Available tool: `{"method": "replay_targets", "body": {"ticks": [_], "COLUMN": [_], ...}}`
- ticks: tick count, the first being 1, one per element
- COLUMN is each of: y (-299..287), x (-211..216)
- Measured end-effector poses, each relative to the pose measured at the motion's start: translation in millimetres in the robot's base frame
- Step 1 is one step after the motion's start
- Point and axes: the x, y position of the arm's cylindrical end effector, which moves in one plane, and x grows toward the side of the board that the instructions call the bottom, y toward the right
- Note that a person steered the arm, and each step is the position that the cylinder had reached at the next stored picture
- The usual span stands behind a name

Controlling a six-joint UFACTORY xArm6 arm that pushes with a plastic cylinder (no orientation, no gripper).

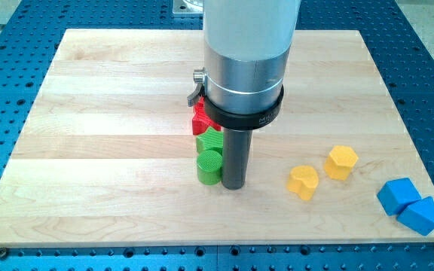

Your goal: Arrange the green and red blocks to form a vertical line

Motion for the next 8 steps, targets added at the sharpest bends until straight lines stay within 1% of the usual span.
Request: {"method": "replay_targets", "body": {"ticks": [1,2,3,4,6,8], "y": [20,38,27,19,29,15], "x": [-4,-47,-71,-70,-44,-44]}}
